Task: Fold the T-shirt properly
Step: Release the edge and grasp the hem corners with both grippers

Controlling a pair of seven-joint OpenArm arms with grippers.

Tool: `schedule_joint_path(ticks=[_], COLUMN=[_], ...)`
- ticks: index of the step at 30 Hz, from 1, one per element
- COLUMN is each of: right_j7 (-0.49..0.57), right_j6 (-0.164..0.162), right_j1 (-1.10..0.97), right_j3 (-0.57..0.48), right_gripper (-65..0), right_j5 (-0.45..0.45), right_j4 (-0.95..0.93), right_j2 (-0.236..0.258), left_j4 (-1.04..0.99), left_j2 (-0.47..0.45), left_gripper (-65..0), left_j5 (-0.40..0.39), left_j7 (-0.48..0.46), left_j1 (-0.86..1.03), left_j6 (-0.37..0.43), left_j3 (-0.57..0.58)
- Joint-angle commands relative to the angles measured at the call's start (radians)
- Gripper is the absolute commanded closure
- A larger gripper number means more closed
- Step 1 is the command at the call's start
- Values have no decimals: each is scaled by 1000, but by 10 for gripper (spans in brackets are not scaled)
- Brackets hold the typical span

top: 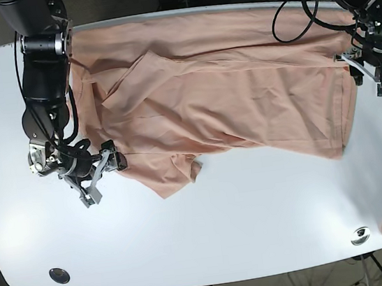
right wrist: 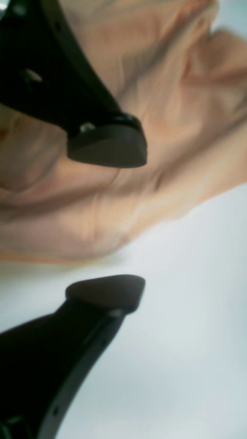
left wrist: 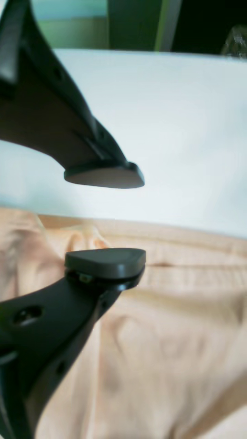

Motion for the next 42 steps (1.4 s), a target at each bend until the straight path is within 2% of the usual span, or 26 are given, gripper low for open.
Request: schedule_joint_path(ticks=[1, 4, 8, 11, 13, 16, 18, 20, 25, 31, 35, 42], right_j7=[66, 100, 103, 105, 105, 105, 99, 97, 97, 96, 91, 83], right_j6=[14, 14, 11, 9, 9, 9, 9, 9, 9, 9, 9, 9], right_j1=[36, 36, 33, 33, 33, 35, 35, 35, 33, 30, 30, 30], right_j3=[0, 4, 4, 4, 4, 4, 4, 7, 10, 11, 11, 13], right_gripper=[-461, -458, -445, -339, -212, -68, -27, -27, -27, -27, -25, -25], right_j5=[-15, -49, -49, -49, -49, -49, -49, -49, -48, -48, -48, -48], right_j4=[-13, -36, -36, -39, -38, -36, -35, -35, -35, -35, -35, -33], right_j2=[-10, -21, -23, -23, -23, -23, -23, -23, -23, -23, -23, -24], left_j4=[-9, -40, -103, -201, -304, -416, -477, -552, -762, -979, -1071, -1104], left_j2=[-20, -20, -26, -64, -95, -146, -163, -179, -206, -212, -212, -202], left_gripper=[-261, -261, -262, -307, -381, -447, -474, -494, -503, -503, -503, -503], left_j5=[-8, -4, -4, -4, -8, -12, -14, -14, -14, -15, -15, -15], left_j7=[-18, -18, -18, -18, -22, -22, -25, -55, -191, -288, -325, -328], left_j1=[-38, -97, -184, -269, -334, -405, -445, -489, -563, -638, -667, -664], left_j6=[8, 8, 8, 79, 150, 243, 289, 318, 320, 320, 274, 220], left_j3=[6, 10, 10, 24, 78, 144, 184, 231, 334, 366, 366, 366])
